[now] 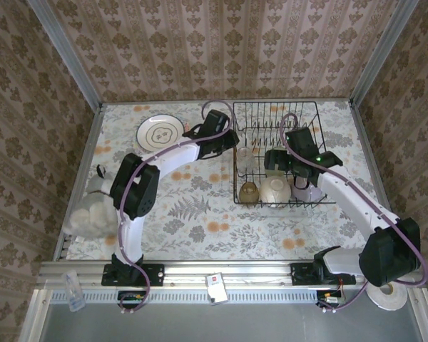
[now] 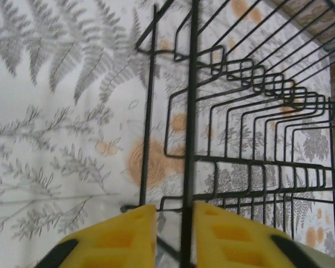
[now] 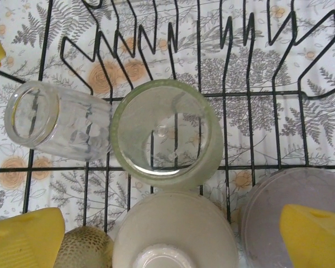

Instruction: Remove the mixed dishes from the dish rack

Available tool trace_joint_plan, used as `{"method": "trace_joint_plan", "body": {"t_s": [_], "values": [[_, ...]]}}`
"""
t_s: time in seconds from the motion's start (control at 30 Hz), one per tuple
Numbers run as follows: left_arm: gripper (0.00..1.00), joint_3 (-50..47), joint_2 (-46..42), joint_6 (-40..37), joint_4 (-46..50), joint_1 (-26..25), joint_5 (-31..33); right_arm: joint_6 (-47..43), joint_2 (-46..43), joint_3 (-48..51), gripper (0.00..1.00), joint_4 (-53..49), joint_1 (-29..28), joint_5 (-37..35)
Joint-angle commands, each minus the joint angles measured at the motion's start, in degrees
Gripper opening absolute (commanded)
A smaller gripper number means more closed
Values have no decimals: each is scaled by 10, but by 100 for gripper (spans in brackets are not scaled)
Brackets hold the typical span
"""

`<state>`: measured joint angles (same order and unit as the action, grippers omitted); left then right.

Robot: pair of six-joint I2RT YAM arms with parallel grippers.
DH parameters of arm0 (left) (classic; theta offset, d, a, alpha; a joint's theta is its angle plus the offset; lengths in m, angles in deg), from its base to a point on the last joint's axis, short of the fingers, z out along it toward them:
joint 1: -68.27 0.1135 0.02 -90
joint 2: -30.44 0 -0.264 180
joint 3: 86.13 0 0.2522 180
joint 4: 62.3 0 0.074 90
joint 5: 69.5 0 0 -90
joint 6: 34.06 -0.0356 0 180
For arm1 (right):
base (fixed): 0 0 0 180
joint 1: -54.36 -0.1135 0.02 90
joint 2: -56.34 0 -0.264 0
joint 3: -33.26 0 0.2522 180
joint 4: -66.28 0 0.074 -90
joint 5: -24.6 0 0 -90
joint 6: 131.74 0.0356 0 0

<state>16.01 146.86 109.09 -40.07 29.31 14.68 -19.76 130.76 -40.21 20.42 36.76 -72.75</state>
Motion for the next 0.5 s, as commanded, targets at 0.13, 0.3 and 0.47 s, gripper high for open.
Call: {"method": "trace_joint_plan", "body": {"t_s": [0.13,0.3,0.47], "values": [[64,-68,-89,-31,3,23,-21,-19,39,-31,100,4,4,-28],[87,-123,-166,-71,0,46,-18,-22,71,-45,100,3,5,-29],[100,-197,-265,-121,-19,68,-29,-30,93,-52,100,1,6,-49]]}}
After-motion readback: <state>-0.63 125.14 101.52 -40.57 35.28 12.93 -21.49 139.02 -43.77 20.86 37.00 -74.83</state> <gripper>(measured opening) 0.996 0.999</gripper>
